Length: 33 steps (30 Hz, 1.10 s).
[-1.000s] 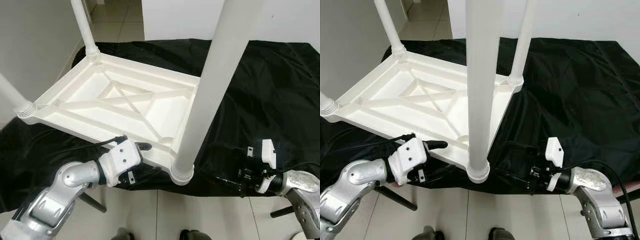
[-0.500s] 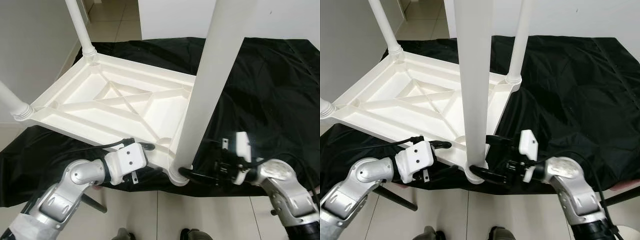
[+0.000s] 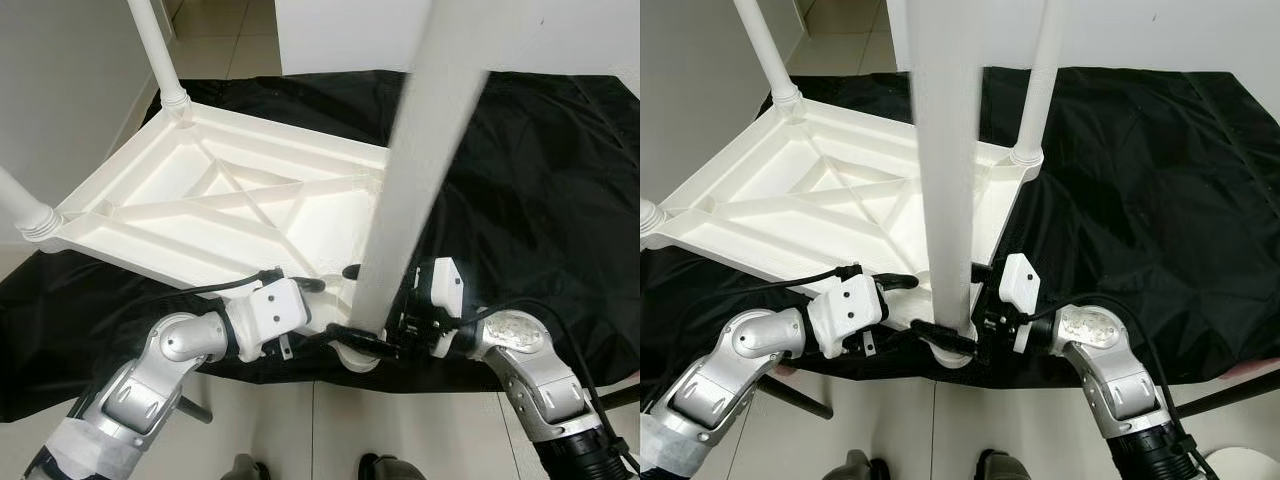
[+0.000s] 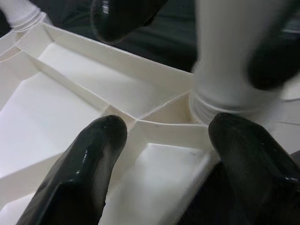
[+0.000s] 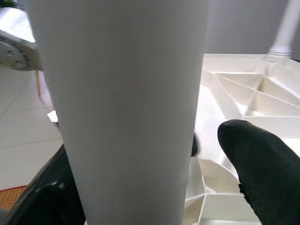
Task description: Building children table
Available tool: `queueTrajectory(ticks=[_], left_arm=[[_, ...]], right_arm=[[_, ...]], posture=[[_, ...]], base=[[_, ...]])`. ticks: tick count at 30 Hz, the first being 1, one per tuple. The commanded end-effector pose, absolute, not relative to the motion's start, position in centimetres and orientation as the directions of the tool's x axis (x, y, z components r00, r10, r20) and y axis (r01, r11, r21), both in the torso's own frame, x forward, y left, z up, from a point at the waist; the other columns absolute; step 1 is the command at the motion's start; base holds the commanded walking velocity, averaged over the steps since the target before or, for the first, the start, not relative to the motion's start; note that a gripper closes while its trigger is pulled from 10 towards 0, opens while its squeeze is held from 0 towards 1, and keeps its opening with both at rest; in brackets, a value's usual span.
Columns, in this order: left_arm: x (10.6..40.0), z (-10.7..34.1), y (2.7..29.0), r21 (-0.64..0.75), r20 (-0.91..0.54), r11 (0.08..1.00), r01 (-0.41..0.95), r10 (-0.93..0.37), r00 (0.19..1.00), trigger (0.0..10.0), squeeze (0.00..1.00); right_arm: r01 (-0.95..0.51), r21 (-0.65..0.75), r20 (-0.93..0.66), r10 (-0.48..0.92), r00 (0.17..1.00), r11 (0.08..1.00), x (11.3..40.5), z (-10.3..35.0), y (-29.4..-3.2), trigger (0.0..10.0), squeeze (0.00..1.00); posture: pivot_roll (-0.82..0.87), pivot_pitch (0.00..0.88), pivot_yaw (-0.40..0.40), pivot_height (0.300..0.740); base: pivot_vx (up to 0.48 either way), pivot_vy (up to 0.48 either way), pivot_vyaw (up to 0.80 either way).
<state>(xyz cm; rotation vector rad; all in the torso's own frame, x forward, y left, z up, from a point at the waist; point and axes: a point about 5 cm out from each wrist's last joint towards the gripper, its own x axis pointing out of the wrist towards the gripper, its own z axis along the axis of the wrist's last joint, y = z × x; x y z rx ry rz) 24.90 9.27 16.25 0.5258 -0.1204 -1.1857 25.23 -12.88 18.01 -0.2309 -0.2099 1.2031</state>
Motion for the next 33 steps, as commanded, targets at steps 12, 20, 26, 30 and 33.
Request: queueTrajectory(ticks=[12, 20, 26, 30, 33], left_arm=[[24.2, 17.8, 9.3, 0.376, -0.073, 0.359, 0.854, -0.908, 0.413, 10.0, 0.00], [23.2, 17.9, 9.1, 0.361, -0.062, 0.373, 0.855, -0.905, 0.421, 10.0, 0.00], [23.2, 18.0, 8.9, 0.374, -0.078, 0.378, 0.847, -0.897, 0.435, 10.0, 0.00], [23.6, 18.3, 8.6, 0.374, -0.043, 0.441, 0.816, -0.870, 0.490, 10.0, 0.00], [23.9, 18.2, 8.4, 0.358, -0.033, 0.474, 0.804, -0.855, 0.518, 10.0, 0.00]], right_arm=[[-0.822, -0.293, 0.062, 0.867, 0.494, 0.489, 27.4, 18.5, -15.8, 10.0, 0.00], [-0.870, -0.266, 0.057, 0.908, 0.415, 0.415, 26.9, 17.9, -14.4, 10.0, 0.00], [-0.883, -0.268, 0.037, 0.920, 0.391, 0.386, 27.2, 17.3, -14.4, 10.0, 0.00], [-0.873, -0.252, 0.030, 0.905, 0.424, 0.418, 27.6, 16.9, -15.1, 10.0, 0.00], [-0.861, -0.258, 0.026, 0.894, 0.447, 0.438, 27.8, 16.6, -15.5, 10.0, 0.00]], posture=[[-0.04, 0.186, 0.055, 0.740], [0.01, 0.194, 0.034, 0.740], [0.03, 0.158, 0.024, 0.740], [0.04, 0.106, 0.011, 0.740], [0.03, 0.083, 0.012, 0.740]], base=[[0.000, 0.000, 0.00], [0.000, 0.000, 0.00], [0.000, 0.000, 0.00], [0.000, 0.000, 0.00], [0.000, 0.000, 0.00]])
